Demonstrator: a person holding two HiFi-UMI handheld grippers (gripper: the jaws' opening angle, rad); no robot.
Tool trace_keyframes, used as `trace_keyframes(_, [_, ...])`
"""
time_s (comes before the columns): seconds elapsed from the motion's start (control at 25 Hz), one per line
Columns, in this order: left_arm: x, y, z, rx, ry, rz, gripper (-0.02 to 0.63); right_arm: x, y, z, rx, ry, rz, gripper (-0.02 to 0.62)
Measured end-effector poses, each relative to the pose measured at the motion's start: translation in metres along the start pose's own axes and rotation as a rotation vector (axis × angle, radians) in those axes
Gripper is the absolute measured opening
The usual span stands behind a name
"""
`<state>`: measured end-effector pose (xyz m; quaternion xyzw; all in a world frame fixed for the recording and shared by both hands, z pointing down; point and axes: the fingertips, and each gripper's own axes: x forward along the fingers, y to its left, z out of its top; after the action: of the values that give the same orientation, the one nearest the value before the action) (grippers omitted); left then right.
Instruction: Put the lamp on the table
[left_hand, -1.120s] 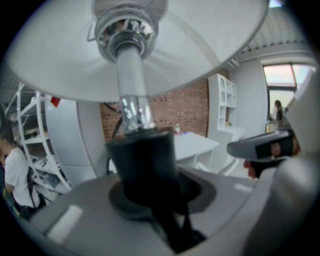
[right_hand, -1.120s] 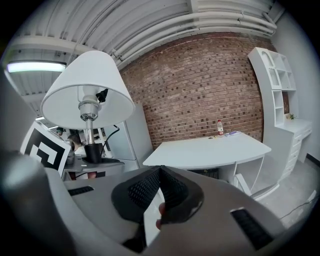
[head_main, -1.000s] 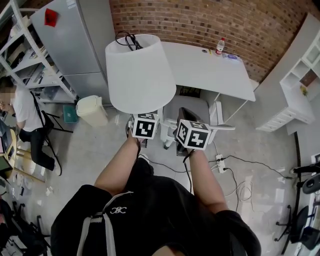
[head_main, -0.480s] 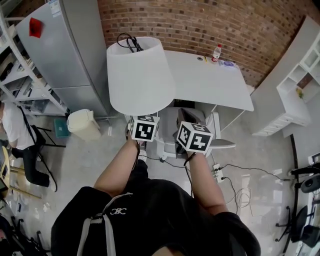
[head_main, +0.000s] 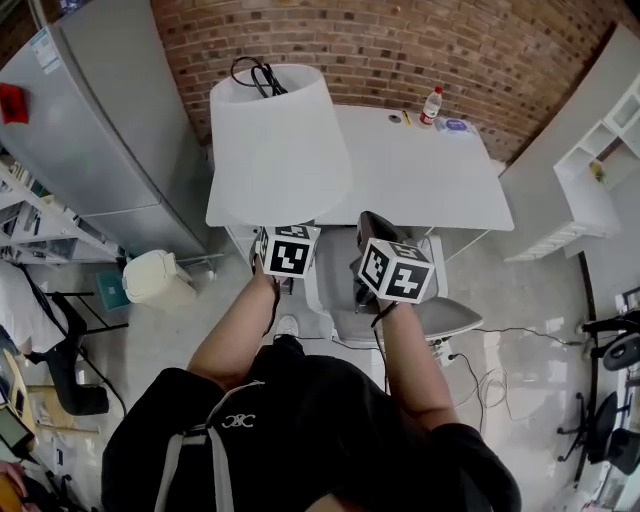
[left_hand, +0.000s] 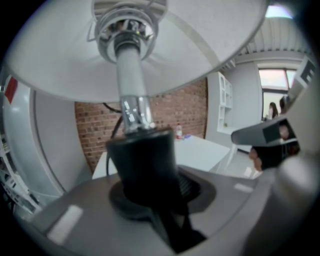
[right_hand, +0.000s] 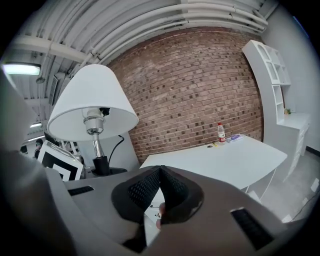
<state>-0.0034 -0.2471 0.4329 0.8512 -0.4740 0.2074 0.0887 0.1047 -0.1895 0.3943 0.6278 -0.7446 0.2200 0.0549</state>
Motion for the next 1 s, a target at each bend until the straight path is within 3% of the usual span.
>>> trace_keyframes(0.44, [0.085, 0.046, 0.036, 0.031, 0.009, -0.099, 0.112, 0.072, -0.024, 0.028, 0.051, 0.026, -0.118, -0.008])
trace_keyframes(1.0, [0.21, 0.067, 0.076, 0.142, -0.018, -0.213, 0.112, 0.131, -0.068, 0.018, 0.144, 0.065, -0.266, -0.008])
